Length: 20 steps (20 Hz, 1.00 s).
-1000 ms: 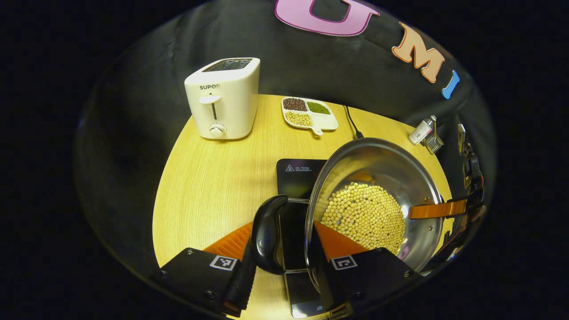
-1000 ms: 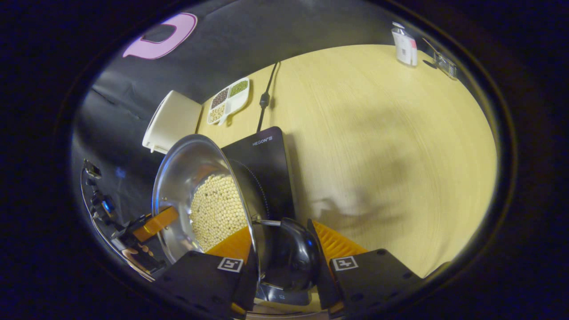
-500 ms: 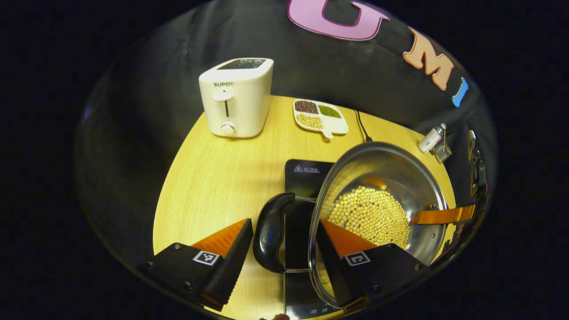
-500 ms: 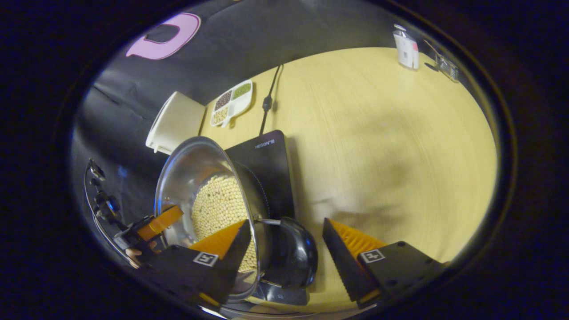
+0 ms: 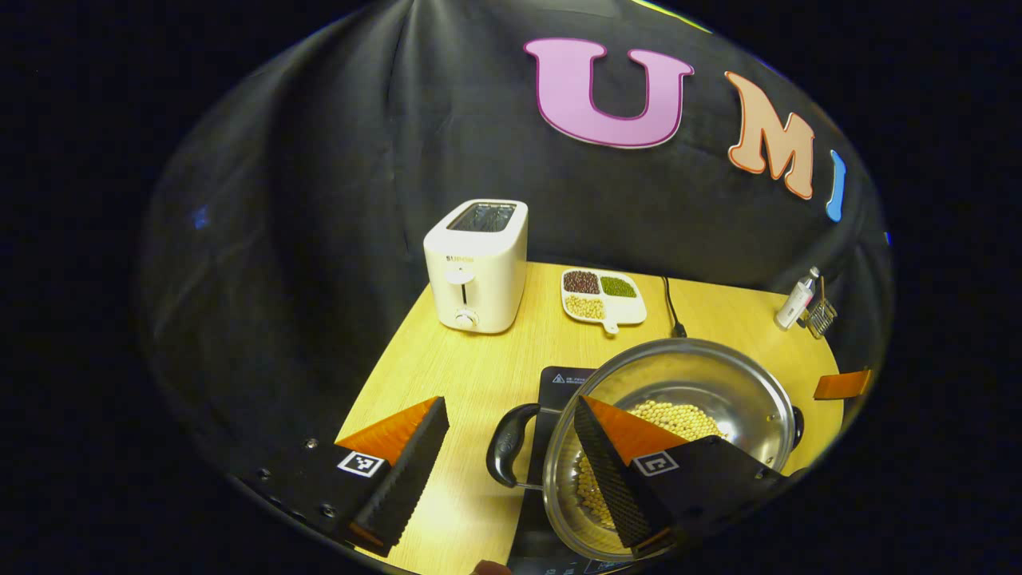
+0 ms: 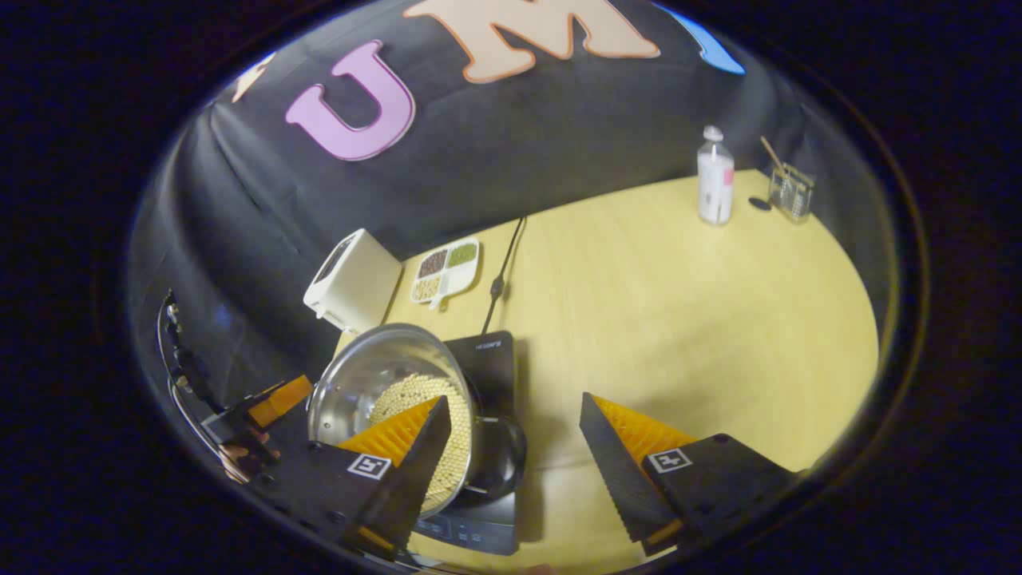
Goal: First push the handle of the pot to place it horizontally, then grasp the pot with both hands and set it on the induction cooktop.
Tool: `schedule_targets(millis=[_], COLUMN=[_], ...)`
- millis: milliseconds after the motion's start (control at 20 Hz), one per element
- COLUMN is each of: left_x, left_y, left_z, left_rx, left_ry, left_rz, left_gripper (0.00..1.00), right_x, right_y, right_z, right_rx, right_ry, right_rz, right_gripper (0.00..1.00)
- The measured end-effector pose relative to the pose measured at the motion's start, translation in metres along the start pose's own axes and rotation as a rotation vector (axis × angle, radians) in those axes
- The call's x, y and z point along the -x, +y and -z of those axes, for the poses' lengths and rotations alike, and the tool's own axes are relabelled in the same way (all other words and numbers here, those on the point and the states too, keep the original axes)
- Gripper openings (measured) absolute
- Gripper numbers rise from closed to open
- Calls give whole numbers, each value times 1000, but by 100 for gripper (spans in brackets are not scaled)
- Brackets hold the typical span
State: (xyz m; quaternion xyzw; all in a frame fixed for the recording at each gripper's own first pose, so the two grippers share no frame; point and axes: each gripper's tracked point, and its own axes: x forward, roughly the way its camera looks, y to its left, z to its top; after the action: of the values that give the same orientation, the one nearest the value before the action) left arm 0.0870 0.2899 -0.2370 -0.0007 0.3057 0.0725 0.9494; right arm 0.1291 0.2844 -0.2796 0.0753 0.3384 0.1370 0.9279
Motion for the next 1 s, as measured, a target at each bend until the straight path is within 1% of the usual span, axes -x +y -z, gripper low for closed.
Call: schedule_targets(millis=[100,150,200,250,300,350,500,550,600,650,750,900,1000], left_x=[21,32,44,57,69,82,123,138,152,168,189,217,232], left_y=[-15,-24,-34,-45,-57,-70,-112,-128,-145,-160,-196,-246,-281], left_z=[-12,-15,-19,-26,-34,-43,-66,-73,-78,-82,-89,-94,-95], left_rx=[5,0,-5,-9,-13,-16,-19,-21,-28,-40,-75,-123,-91], left_ry=[-41,-51,-68,-88,-118,-150,-245,-276,-303,-332,-393,-464,-508], left_rz=[-12,-19,-29,-40,-44,-52,-69,-70,-74,-76,-82,-64,-15], left_gripper=[97,99,97,97,97,97,96,96,96,96,96,96,95], right_x=[20,29,40,49,60,71,112,129,145,162,193,233,257], right_y=[-2,-4,-8,-14,-20,-25,-35,-39,-45,-52,-71,-106,-129], right_z=[-15,-19,-21,-25,-29,-35,-59,-71,-82,-93,-114,-136,-143], right_rx=[35,57,85,116,145,165,190,197,207,221,249,262,255], right_ry=[-57,-69,-78,-88,-101,-115,-188,-222,-261,-297,-370,-465,-515], right_rz=[-9,-18,-23,-25,-28,-35,-75,-89,-103,-117,-125,-109,-89], right_gripper=[92,92,99,99,92,99,99,93,99,92,92,92,92])
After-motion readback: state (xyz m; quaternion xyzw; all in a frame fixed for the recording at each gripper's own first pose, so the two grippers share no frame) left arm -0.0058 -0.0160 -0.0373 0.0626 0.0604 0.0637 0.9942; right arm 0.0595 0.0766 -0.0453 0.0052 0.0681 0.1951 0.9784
